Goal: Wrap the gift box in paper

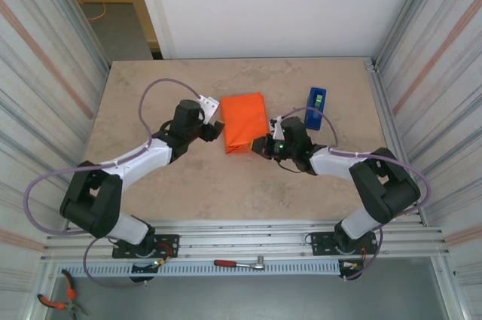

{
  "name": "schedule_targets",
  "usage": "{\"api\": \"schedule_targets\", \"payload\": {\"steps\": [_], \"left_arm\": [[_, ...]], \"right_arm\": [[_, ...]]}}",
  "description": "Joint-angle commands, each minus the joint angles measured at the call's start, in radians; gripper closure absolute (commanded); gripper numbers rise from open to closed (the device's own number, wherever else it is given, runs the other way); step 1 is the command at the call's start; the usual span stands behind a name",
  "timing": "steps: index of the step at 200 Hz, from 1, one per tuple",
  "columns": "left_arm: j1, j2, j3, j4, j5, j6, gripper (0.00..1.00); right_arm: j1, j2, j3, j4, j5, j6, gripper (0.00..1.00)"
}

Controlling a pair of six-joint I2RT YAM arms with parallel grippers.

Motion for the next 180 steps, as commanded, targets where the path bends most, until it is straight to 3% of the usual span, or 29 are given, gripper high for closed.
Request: {"api": "schedule_targets", "payload": {"steps": [1, 93, 127, 180], "left_arm": [[0.02, 0.016, 0.027, -0.002, -0.022, -0.059, 0.17], [0.028, 0.036, 0.029, -0.013, -0.012, -0.07, 0.14], [0.031, 0.039, 0.033, -0.017, -0.013, -0.086, 0.12], [0.129, 0.09, 0.149, -0.11, 0.134, -0.25, 0.1]], "right_arm": [[0.017, 0.004, 0.05, -0.085, -0.032, -0.047, 1.0], [0.022, 0.132, 0.152, -0.084, -0.054, -0.047, 1.0], [0.017, 0.106, 0.147, -0.097, -0.07, -0.058, 1.0], [0.004, 0.005, 0.044, -0.142, -0.036, -0.089, 1.0]]}}
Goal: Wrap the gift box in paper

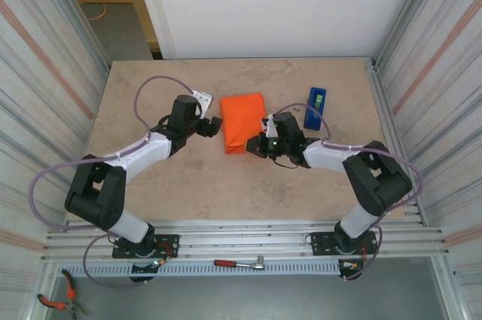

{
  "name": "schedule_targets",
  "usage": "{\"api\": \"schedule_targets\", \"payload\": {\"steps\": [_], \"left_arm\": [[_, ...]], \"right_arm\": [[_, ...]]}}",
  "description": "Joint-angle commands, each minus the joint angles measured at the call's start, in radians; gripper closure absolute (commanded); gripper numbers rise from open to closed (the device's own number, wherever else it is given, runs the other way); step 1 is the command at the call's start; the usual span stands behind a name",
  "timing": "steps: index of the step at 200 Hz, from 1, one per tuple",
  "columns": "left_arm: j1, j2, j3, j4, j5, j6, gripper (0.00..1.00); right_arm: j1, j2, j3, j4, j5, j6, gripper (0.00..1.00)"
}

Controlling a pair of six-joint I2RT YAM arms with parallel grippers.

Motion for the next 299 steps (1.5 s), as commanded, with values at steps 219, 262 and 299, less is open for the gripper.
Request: {"api": "schedule_targets", "payload": {"steps": [219, 262, 299], "left_arm": [[0.153, 0.636, 0.668, -0.301, 0.605, -0.624, 0.12], [0.142, 0.663, 0.702, -0.321, 0.598, -0.631, 0.25], [0.136, 0.673, 0.71, -0.307, 0.604, -0.642, 0.43]], "right_arm": [[-0.195, -0.262, -0.186, -0.148, 0.051, -0.102, 0.65], [-0.221, -0.281, -0.171, -0.209, 0.069, -0.128, 0.44], [-0.231, -0.318, -0.184, -0.264, 0.108, -0.136, 0.34]]}}
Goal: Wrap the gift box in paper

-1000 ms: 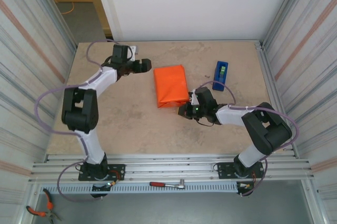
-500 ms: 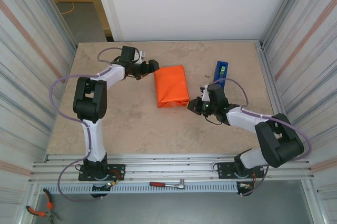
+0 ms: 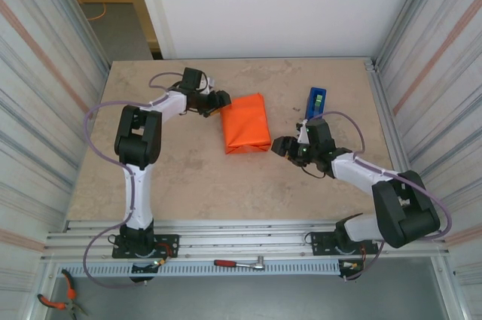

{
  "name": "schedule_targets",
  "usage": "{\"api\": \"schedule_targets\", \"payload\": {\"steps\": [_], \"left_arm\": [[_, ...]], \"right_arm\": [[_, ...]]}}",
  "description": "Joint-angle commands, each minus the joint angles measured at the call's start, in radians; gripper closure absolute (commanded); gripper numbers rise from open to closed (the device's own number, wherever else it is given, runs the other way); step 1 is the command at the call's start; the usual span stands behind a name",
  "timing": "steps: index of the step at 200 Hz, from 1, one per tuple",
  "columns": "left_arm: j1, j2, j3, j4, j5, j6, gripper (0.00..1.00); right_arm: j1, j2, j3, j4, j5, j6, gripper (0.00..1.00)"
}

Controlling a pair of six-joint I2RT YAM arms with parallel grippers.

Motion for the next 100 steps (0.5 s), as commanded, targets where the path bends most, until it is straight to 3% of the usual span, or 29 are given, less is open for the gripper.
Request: {"api": "schedule_targets", "payload": {"steps": [1, 36, 100], "left_arm": [[-0.013, 0.007, 0.034, -0.005, 0.009, -0.007, 0.43], [-0.018, 0.009, 0.033, 0.01, 0.015, -0.016, 0.6], [-0.021, -0.002, 0.018, 0.06, 0.04, -0.033, 0.89]], "right_arm": [[-0.01, -0.044, 0.0, -0.065, 0.038, -0.027, 0.34], [-0.016, -0.075, -0.007, -0.1, 0.06, -0.035, 0.26], [-0.018, -0.078, -0.006, -0.103, 0.046, -0.038, 0.24]]}}
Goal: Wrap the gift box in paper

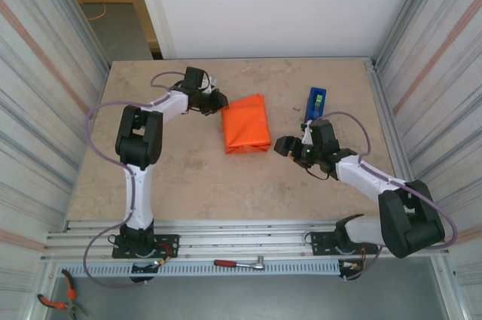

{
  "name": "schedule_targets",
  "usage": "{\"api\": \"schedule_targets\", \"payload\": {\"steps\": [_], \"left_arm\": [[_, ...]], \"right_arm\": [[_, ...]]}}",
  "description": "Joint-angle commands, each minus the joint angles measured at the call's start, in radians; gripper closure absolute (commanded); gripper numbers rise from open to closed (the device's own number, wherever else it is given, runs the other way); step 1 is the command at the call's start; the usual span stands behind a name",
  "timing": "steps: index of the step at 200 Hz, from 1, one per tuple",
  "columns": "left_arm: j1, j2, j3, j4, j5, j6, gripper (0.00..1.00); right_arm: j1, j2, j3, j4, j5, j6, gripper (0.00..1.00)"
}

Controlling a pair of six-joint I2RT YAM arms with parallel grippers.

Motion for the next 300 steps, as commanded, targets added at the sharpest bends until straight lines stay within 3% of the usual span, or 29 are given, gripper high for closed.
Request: {"api": "schedule_targets", "payload": {"steps": [1, 27, 71, 133, 215, 300], "left_arm": [[-0.007, -0.002, 0.009, 0.051, 0.035, -0.006, 0.9], [-0.009, -0.014, 0.004, 0.063, 0.034, -0.007, 1.0], [-0.008, -0.04, -0.033, 0.106, 0.025, -0.026, 1.0], [-0.008, -0.157, -0.123, 0.334, 0.031, -0.055, 1.0], [-0.009, -0.295, -0.347, 0.94, 0.067, -0.158, 1.0], [-0.009, -0.396, -0.777, 1.494, 0.117, -0.079, 1.0]], "right_arm": [[-0.005, -0.011, -0.004, -0.013, -0.001, -0.018, 0.24], [-0.003, 0.024, -0.005, 0.036, -0.065, -0.006, 0.25], [0.045, 0.121, -0.007, 0.148, -0.121, 0.032, 0.38], [0.05, 0.157, 0.003, 0.184, -0.107, 0.049, 0.4], [-0.018, 0.144, 0.047, 0.128, -0.138, 0.02, 0.41], [-0.028, 0.077, 0.086, 0.034, -0.114, -0.01, 0.38]]}}
